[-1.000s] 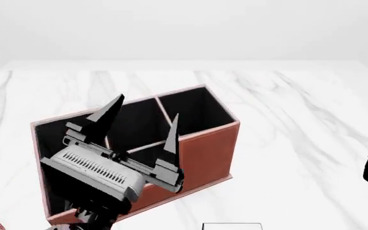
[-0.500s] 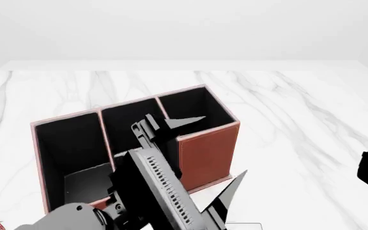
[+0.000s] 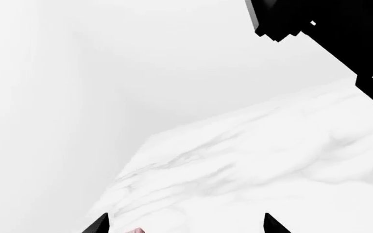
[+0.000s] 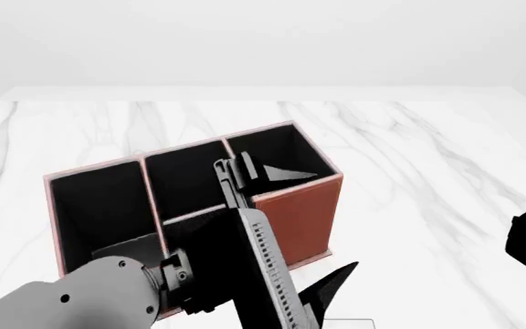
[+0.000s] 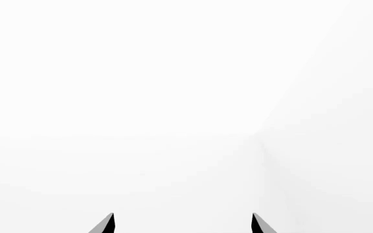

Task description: Pick up the book and place it in the back compartment of the caddy.

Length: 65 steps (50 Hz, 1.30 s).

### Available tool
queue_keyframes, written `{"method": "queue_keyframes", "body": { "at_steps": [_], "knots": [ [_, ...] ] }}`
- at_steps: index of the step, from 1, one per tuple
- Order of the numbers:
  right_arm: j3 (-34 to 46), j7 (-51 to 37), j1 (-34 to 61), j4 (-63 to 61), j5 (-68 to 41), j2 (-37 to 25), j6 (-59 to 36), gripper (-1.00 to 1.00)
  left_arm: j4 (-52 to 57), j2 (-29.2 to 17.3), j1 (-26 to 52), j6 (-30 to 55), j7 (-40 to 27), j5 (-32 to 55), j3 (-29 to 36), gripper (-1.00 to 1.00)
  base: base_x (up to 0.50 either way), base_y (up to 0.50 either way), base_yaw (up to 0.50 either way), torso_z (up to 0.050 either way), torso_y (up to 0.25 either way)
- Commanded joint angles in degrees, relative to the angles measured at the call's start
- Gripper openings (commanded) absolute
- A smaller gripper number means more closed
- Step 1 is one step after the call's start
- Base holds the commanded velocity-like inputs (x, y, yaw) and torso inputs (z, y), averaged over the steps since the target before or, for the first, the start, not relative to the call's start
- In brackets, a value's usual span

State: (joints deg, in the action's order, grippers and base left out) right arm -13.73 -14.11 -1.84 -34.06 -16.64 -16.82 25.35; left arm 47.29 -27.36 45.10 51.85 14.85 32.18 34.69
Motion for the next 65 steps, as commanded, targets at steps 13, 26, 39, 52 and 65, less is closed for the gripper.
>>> {"method": "queue_keyframes", "body": {
  "at_steps": [13, 26, 39, 52, 65],
  "knots": [
    [-0.7, 0.7, 0.0, 0.2, 0.9, 0.6, -0.1, 1.0, -5.8, 11.3, 4.6, 20.3, -4.1, 20.3, -11.7, 1.0, 0.0, 0.0, 0.0, 0.0, 0.0],
    [0.0, 0.6, 0.1, 0.4, 1.1, 0.4, -0.2, 1.0, -15.2, 12.2, 10.7, 22.7, -2.4, 20.7, -11.2, 1.0, 0.0, 0.0, 0.0, 0.0, 0.0],
    [0.4, 0.6, -0.2, 0.6, 1.0, 0.3, 0.3, 1.0, -18.1, 14.1, 13.6, 31.8, -6.1, 23.9, -8.2, 1.0, 0.0, 0.0, 0.0, 0.0, 0.0],
    [1.1, 0.5, -0.1, 0.8, 1.2, 0.2, 0.3, 1.0, -20.9, 14.1, 14.7, 31.4, -6.2, 24.6, -5.7, 1.0, 0.0, 0.0, 0.0, 0.0, 0.0],
    [1.1, 0.2, -0.3, 0.6, 0.9, -0.1, 0.2, 1.0, -21.7, 11.2, 17.1, 29.1, -2.7, 22.0, 2.1, 1.0, 0.0, 0.0, 0.0, 0.0, 0.0]
  ]
}}
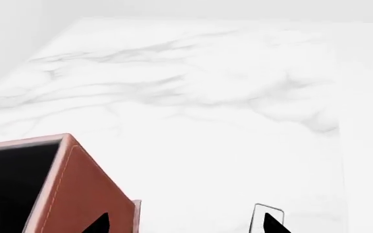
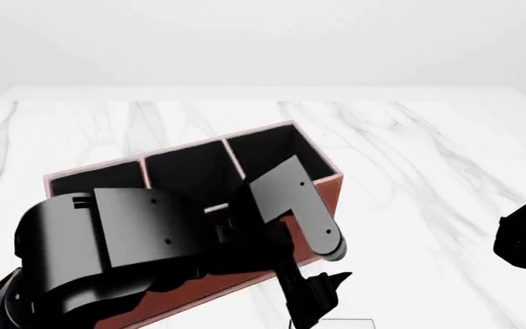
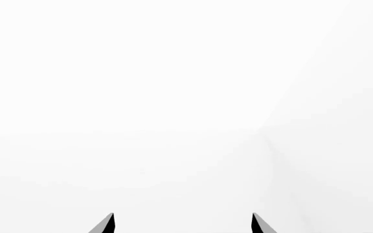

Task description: Pick up the book and place it in the back compartment of the caddy.

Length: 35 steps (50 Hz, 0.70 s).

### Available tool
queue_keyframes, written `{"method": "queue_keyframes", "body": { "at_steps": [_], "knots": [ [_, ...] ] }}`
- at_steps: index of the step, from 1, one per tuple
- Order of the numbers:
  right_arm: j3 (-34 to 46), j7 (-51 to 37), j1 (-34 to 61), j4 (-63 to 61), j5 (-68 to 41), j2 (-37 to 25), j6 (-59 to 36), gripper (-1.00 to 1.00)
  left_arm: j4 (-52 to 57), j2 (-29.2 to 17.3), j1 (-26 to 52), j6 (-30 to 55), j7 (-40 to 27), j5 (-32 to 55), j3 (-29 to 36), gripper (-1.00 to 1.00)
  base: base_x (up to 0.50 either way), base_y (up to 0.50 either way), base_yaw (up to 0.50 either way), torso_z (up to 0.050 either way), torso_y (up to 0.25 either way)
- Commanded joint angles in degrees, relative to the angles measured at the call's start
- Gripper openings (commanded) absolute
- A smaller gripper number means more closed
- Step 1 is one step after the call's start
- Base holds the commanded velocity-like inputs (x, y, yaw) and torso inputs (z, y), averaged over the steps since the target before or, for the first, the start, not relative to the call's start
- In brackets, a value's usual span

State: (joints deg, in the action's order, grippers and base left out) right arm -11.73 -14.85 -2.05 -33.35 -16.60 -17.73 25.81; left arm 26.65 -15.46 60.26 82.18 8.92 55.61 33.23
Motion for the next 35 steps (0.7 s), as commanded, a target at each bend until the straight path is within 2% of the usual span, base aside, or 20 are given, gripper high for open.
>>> {"method": "queue_keyframes", "body": {
  "at_steps": [1, 19, 35],
  "knots": [
    [-0.9, 0.8, -0.1, -0.2, 0.9, 0.8, -0.3, 1.0, -1.3, -1.1, 2.1, -1.9, 3.7, -1.9, 4.3, 1.0, 0.0, 0.0, 0.0, 0.0, 0.0],
    [-0.4, 0.6, 0.1, 0.4, 0.7, 0.6, -0.1, 1.0, -4.0, -1.2, 5.8, -6.7, 7.5, -4.6, 8.9, 1.0, 0.0, 0.0, 0.0, 0.0, 0.0],
    [0.0, 0.6, 0.0, 0.8, 0.6, 0.5, 0.3, 1.0, -4.4, 0.0, 6.2, -8.2, 7.8, -4.9, 10.8, 1.0, 0.0, 0.0, 0.0, 0.0, 0.0]
  ]
}}
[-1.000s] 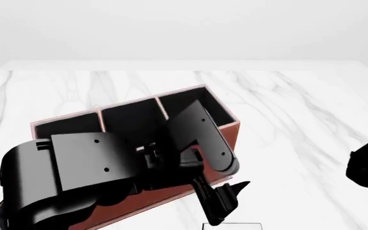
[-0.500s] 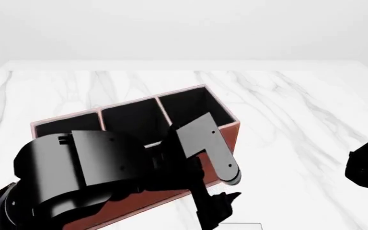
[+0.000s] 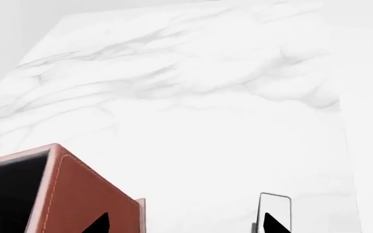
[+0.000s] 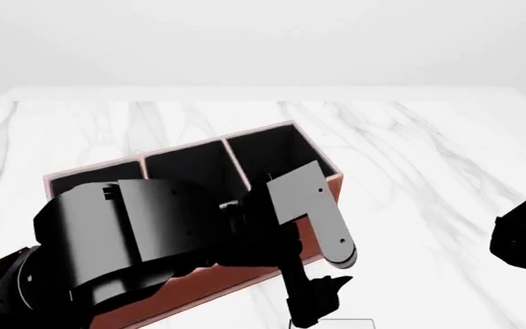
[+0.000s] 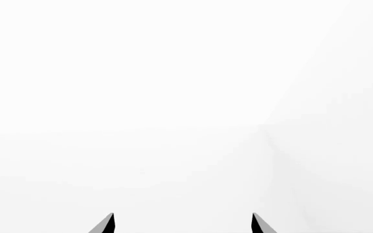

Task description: Pick up the book and place it in the back compartment of the caddy.

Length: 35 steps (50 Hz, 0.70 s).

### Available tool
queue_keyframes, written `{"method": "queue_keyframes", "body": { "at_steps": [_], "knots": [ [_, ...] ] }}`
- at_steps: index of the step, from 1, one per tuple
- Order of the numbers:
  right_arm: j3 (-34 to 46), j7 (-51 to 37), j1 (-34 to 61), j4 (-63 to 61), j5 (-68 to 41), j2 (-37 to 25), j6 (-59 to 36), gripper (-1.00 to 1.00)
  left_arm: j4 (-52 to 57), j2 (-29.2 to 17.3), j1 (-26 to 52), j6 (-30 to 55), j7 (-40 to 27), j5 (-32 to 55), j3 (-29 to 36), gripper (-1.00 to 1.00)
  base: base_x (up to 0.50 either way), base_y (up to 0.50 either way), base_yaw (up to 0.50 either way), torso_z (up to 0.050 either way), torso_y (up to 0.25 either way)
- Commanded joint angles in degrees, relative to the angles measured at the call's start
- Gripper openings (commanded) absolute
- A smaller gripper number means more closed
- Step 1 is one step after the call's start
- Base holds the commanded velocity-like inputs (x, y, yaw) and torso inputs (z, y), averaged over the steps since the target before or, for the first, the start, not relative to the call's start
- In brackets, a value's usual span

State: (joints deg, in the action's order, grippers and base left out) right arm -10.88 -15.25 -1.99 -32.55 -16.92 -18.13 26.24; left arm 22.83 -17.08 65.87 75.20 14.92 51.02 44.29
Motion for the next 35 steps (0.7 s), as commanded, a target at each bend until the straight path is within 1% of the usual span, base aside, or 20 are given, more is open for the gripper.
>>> {"method": "queue_keyframes", "body": {
  "at_steps": [1, 9, 12, 13, 16, 17, 27, 28, 29, 30, 31, 34, 35],
  "knots": [
    [-0.8, 1.0, -0.1, 0.0, 0.9, 0.8, -0.1, 1.0, -0.6, 1.7, 0.6, -1.1, 1.7, -0.2, -0.3, 1.0, 0.0, 0.0, 0.0, 0.0, 0.0],
    [-0.7, 0.9, -0.2, 0.0, 0.7, 0.7, -0.1, 1.0, -1.3, 3.1, -0.3, -0.9, 1.2, 0.9, -0.3, 1.0, 0.0, 0.0, 0.0, 0.0, 0.0],
    [-0.7, 0.8, -0.2, 0.0, 0.7, 0.7, -0.1, 1.0, -2.3, 4.5, -0.5, -0.2, 0.7, 2.2, -1.1, 1.0, 0.0, 0.0, 0.0, 0.0, 0.0],
    [-0.6, 0.8, -0.2, 0.0, 0.7, 0.7, -0.1, 1.0, -3.1, 5.3, -0.9, 0.7, 0.1, 3.5, -2.4, 1.0, 0.0, 0.0, 0.0, 0.0, 0.0],
    [-0.4, 0.9, -0.2, 0.3, 0.7, 0.7, 0.1, 1.0, -3.3, 5.6, -0.4, 0.2, 0.2, 2.6, -1.2, 1.0, 0.0, 0.0, 0.0, 0.0, 0.0],
    [-0.3, 0.9, -0.3, 0.4, 0.7, 0.7, 0.2, 1.0, -3.9, 6.4, -0.5, 0.8, -0.4, 3.5, -2.1, 1.0, 0.0, 0.0, 0.0, 0.0, 0.0],
    [-0.3, 0.9, -0.5, 0.6, 0.4, 0.6, 0.5, 1.0, -5.6, 9.9, -0.7, 2.9, -4.4, 4.8, -2.9, 1.0, 0.0, 0.0, 0.0, 0.0, 0.0],
    [-0.3, 0.8, -0.5, 0.5, 0.3, 0.6, 0.4, 1.0, -6.7, 10.5, -0.4, 5.2, -5.4, 4.9, -1.8, 1.0, 0.0, 0.0, 0.0, 0.0, 0.0],
    [-0.3, 0.8, -0.5, 0.5, 0.3, 0.6, 0.4, 1.0, -6.8, 10.7, -1.0, 4.5, -5.8, 5.1, -2.8, 1.0, 0.0, 0.0, 0.0, 0.0, 0.0],
    [-0.3, 0.8, -0.5, 0.5, 0.4, 0.6, 0.4, 1.0, -6.7, 10.5, -0.9, 3.8, -5.5, 4.6, -2.1, 1.0, 0.0, 0.0, 0.0, 0.0, 0.0],
    [-0.2, 0.8, -0.5, 0.7, 0.4, 0.6, 0.4, 1.0, -7.5, 11.1, -1.3, 5.1, -6.1, 5.9, -3.1, 1.0, 0.0, 0.0, 0.0, 0.0, 0.0],
    [0.0, 0.8, -0.4, 0.9, 0.4, 0.6, 0.4, 1.0, -8.9, 11.6, -0.7, 7.0, -6.8, 6.4, -2.2, 1.0, 0.0, 0.0, 0.0, 0.0, 0.0],
    [0.0, 0.8, -0.4, 0.9, 0.4, 0.6, 0.5, 1.0, -10.8, 12.6, -0.4, 9.7, -7.8, 7.6, -2.8, 1.0, 0.0, 0.0, 0.0, 0.0, 0.0]
  ]
}}
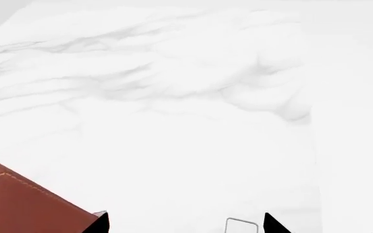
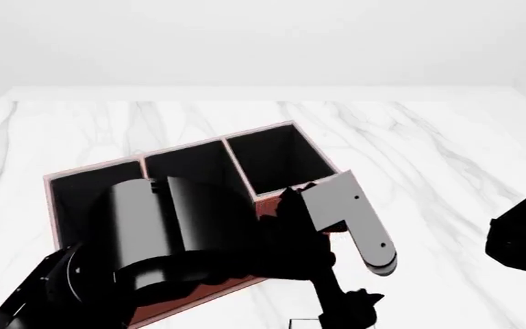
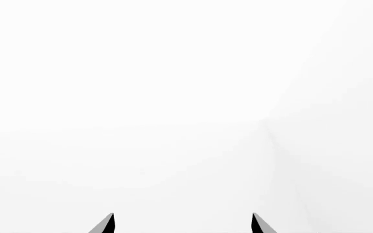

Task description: Pick up the book and place it in the back compartment of the caddy.

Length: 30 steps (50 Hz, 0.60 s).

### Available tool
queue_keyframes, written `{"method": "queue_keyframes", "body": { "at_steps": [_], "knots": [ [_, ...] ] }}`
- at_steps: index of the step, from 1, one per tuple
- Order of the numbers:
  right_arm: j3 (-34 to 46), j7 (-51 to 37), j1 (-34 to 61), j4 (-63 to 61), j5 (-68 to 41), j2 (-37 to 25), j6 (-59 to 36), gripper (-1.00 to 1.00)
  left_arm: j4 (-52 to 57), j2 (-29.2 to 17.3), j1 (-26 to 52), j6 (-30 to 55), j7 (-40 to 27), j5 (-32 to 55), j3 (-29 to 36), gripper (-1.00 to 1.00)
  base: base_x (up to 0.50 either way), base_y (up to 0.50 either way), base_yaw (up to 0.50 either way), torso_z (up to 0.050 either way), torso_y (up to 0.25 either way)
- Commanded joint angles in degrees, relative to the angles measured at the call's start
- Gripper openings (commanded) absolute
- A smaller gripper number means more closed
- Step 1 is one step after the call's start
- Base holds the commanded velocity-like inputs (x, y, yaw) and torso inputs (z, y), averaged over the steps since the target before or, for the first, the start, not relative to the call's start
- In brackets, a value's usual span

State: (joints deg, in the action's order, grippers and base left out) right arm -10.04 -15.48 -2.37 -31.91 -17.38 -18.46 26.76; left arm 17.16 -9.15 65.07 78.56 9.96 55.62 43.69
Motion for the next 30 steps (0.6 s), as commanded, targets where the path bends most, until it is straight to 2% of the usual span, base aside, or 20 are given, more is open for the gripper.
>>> {"method": "queue_keyframes", "body": {
  "at_steps": [1, 14, 30],
  "knots": [
    [-0.8, 1.1, -0.1, 0.4, 0.9, 1.0, 0.0, 1.0, -4.6, 4.2, 0.5, 4.3, -2.0, 2.0, -1.0, 1.0, 0.0, 0.0, 0.0, 0.0, 0.0],
    [-0.7, 0.9, -0.2, 0.6, 0.4, 0.7, 0.2, 1.0, -4.1, 7.8, -0.3, 6.8, -5.7, 7.2, -1.2, 1.0, 0.0, 0.0, 0.0, 0.0, 0.0],
    [0.0, 1.0, -0.3, 1.3, 0.2, 0.8, 0.8, 1.0, -7.4, 8.1, 0.3, 6.2, -9.8, 13.5, 2.9, 1.0, 0.0, 0.0, 0.0, 0.0, 0.0]
  ]
}}
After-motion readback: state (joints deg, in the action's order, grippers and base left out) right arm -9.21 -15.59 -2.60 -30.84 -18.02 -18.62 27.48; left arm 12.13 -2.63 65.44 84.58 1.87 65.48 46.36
